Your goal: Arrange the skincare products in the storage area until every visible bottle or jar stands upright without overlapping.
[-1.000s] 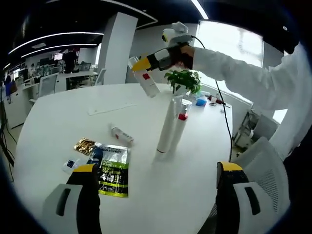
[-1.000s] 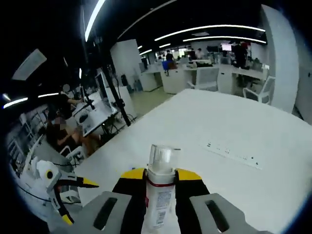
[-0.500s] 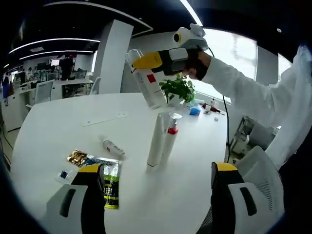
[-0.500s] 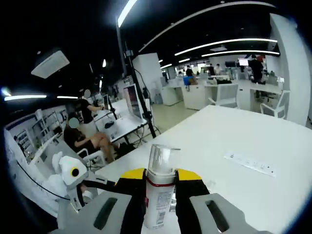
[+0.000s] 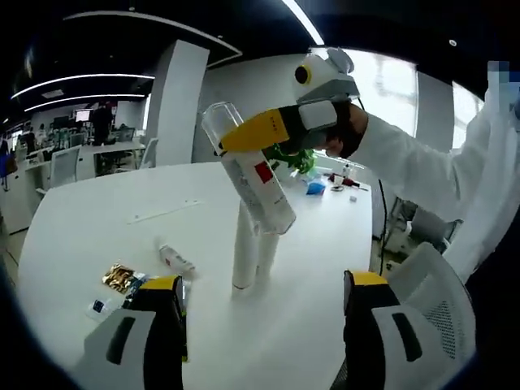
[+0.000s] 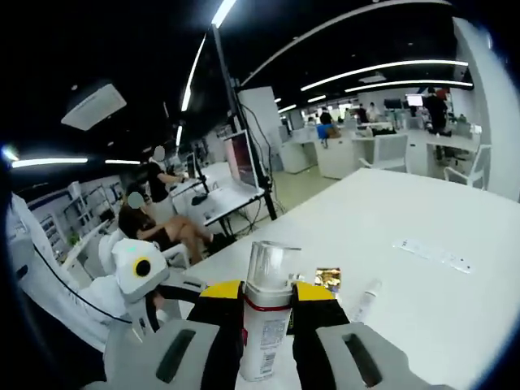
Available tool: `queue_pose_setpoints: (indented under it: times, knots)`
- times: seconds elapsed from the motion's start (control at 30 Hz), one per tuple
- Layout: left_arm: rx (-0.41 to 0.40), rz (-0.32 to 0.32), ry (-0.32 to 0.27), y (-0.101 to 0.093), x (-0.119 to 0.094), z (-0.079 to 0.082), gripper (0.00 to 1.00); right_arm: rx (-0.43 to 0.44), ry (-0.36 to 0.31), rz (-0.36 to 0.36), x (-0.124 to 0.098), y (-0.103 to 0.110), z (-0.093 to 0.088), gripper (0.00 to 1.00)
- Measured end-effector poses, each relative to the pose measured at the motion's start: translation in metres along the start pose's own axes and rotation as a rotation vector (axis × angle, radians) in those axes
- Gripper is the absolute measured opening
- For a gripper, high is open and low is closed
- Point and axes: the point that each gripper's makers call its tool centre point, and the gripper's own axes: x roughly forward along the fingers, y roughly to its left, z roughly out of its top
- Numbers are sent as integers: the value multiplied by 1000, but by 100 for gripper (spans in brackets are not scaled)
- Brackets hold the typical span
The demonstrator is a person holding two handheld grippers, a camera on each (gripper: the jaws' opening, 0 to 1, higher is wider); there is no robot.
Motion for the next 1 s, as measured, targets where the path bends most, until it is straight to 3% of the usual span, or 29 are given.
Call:
queue_pose_setpoints:
  times: [0.17,0.33,0.6,1.0]
  knots:
    - [-26,-22,-29,-5,6,6,64,26,11,5,-1,12,-24,13]
    - [-58,-36,-46,-10,11,8,54,53,0,13,-6,22,-37,13]
    - [-99,-63,-68,-20,21,13,49,68,-39,-2,-15,26,-48,13]
    - [-84,-110,-54,-34,25,9,39,29,-81,32,-29,34,-61,13]
